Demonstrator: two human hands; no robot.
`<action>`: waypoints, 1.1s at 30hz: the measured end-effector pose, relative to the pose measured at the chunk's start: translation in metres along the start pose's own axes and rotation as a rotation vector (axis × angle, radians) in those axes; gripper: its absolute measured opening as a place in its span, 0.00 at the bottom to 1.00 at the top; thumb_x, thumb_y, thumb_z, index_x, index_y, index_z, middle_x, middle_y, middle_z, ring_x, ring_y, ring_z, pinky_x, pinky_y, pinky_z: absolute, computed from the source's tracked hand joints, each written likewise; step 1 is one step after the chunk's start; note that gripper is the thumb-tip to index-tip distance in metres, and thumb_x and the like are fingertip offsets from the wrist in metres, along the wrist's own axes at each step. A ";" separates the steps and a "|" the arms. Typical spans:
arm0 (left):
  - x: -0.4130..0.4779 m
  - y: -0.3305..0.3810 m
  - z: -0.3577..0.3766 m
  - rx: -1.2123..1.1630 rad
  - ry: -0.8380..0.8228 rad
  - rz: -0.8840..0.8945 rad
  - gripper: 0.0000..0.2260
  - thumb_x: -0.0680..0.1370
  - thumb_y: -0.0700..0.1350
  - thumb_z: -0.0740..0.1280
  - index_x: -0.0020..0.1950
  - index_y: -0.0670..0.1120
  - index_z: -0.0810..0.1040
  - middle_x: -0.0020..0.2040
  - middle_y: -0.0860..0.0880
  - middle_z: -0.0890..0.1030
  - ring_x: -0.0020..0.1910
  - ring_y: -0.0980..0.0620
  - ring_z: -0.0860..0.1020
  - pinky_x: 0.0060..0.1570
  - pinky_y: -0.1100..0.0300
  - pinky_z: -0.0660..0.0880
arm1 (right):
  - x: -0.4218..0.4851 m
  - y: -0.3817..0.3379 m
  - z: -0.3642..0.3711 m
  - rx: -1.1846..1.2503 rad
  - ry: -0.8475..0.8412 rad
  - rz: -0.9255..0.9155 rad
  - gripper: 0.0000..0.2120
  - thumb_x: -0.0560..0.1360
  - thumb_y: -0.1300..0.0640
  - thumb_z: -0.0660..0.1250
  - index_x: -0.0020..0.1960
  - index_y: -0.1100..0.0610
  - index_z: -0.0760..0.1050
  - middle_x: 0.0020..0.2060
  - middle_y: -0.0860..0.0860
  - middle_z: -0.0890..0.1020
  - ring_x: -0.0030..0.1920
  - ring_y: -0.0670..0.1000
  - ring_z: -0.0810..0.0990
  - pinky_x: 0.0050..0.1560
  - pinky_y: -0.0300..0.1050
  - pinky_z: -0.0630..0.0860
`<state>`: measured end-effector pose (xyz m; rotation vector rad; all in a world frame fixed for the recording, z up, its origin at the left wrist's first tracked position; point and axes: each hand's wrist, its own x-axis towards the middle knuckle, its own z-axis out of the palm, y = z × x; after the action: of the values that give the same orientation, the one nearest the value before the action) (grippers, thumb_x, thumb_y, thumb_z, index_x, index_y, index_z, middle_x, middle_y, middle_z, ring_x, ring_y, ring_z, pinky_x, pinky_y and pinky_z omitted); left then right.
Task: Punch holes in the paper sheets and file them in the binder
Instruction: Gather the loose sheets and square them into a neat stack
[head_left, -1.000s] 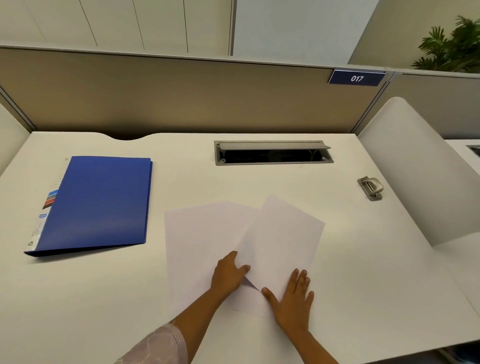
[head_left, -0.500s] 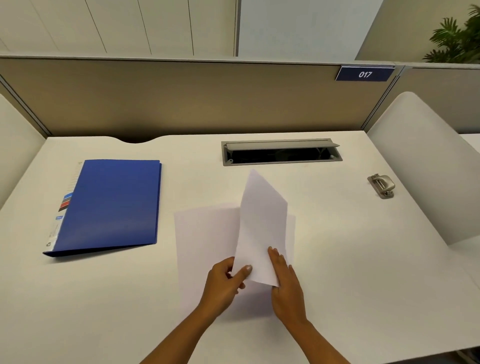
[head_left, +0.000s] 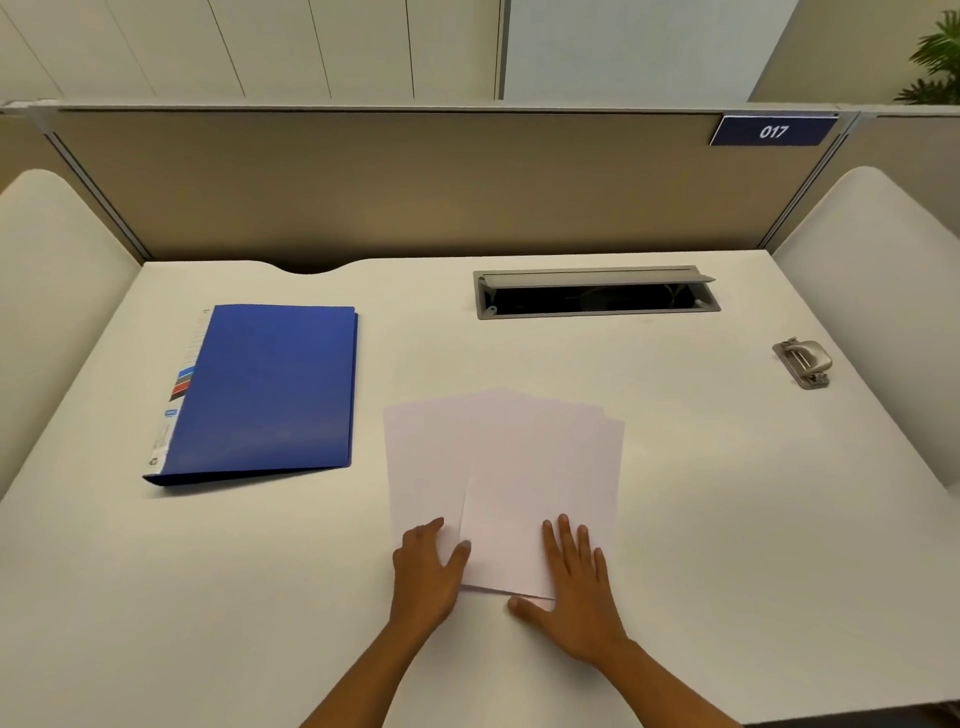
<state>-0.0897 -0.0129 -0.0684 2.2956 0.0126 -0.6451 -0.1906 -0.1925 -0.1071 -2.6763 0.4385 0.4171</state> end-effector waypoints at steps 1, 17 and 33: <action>0.001 0.001 0.002 0.082 0.007 -0.010 0.28 0.78 0.58 0.62 0.74 0.50 0.61 0.76 0.47 0.60 0.73 0.45 0.60 0.70 0.51 0.62 | 0.000 -0.001 0.001 -0.020 -0.015 0.004 0.52 0.64 0.20 0.46 0.73 0.48 0.27 0.71 0.46 0.25 0.72 0.52 0.25 0.73 0.51 0.32; 0.012 -0.001 -0.012 -0.118 0.145 -0.227 0.45 0.70 0.47 0.75 0.76 0.43 0.49 0.74 0.42 0.53 0.67 0.39 0.67 0.63 0.51 0.70 | 0.004 0.001 0.013 -0.085 0.001 0.039 0.41 0.70 0.27 0.35 0.74 0.47 0.27 0.73 0.47 0.27 0.73 0.52 0.27 0.73 0.51 0.31; 0.033 -0.009 -0.018 -0.267 0.177 -0.279 0.31 0.69 0.48 0.76 0.66 0.44 0.66 0.52 0.46 0.76 0.55 0.43 0.76 0.58 0.48 0.75 | 0.004 0.000 0.014 -0.092 0.005 0.042 0.42 0.69 0.27 0.34 0.74 0.48 0.27 0.73 0.47 0.27 0.73 0.52 0.27 0.74 0.52 0.31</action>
<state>-0.0550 -0.0002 -0.0783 2.0991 0.4815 -0.5394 -0.1902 -0.1876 -0.1202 -2.7614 0.4889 0.4536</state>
